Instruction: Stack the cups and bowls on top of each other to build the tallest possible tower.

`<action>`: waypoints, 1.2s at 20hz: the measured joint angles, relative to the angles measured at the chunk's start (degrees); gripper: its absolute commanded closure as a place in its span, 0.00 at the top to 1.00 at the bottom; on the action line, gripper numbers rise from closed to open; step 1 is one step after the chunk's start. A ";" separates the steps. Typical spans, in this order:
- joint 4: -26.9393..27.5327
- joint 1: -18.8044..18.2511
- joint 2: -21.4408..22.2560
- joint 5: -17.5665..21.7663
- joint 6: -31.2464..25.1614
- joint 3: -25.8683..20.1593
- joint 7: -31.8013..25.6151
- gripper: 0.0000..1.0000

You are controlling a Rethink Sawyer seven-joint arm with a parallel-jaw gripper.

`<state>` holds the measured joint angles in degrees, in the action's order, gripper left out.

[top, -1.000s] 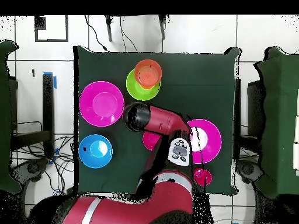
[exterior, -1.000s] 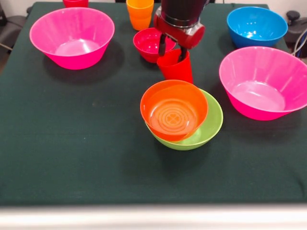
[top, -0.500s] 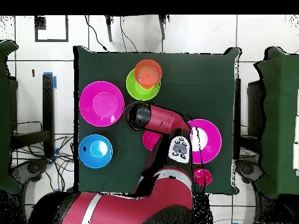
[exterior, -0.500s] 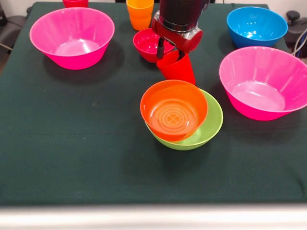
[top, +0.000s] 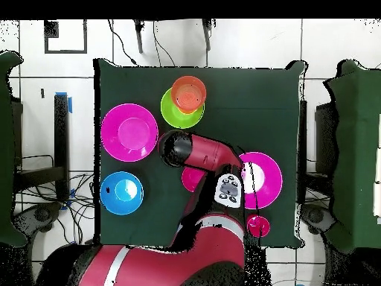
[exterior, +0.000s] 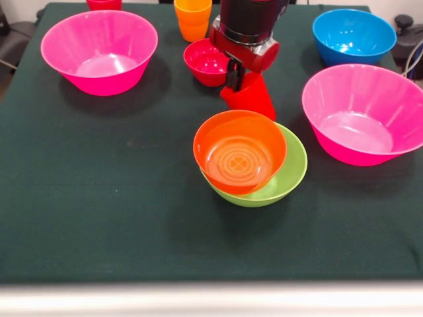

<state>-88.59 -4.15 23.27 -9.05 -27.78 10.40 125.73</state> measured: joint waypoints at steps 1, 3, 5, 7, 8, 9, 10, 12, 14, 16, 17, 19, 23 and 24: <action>0.00 0.06 -0.01 0.01 0.18 0.03 0.00 0.00; 0.00 0.21 0.00 0.01 0.55 0.07 0.00 0.00; -0.01 0.28 -0.01 0.01 0.69 0.09 0.00 0.00; -0.01 0.37 -0.01 0.01 0.71 0.12 0.00 0.00; 0.00 0.42 -0.02 0.01 0.73 0.18 0.00 0.00; 0.00 0.43 -0.05 0.01 0.73 0.19 0.00 0.00; 0.00 0.43 -0.08 0.01 0.73 0.20 0.00 0.00; 0.00 0.44 -0.12 0.01 0.71 0.21 0.00 0.00; 0.00 0.44 -0.14 0.02 0.73 0.21 0.00 0.00; 0.00 0.43 -0.13 0.01 0.73 0.21 0.00 0.00; 0.00 0.44 -0.13 0.01 0.73 0.21 0.00 0.00; 0.00 0.43 -0.13 0.01 0.73 0.21 0.00 1.00; 0.00 0.43 -0.13 0.01 0.73 0.21 0.00 1.00; 0.00 0.43 -0.13 0.01 0.73 0.21 0.00 1.00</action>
<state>-88.59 -3.71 23.14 -9.03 -27.05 10.61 125.73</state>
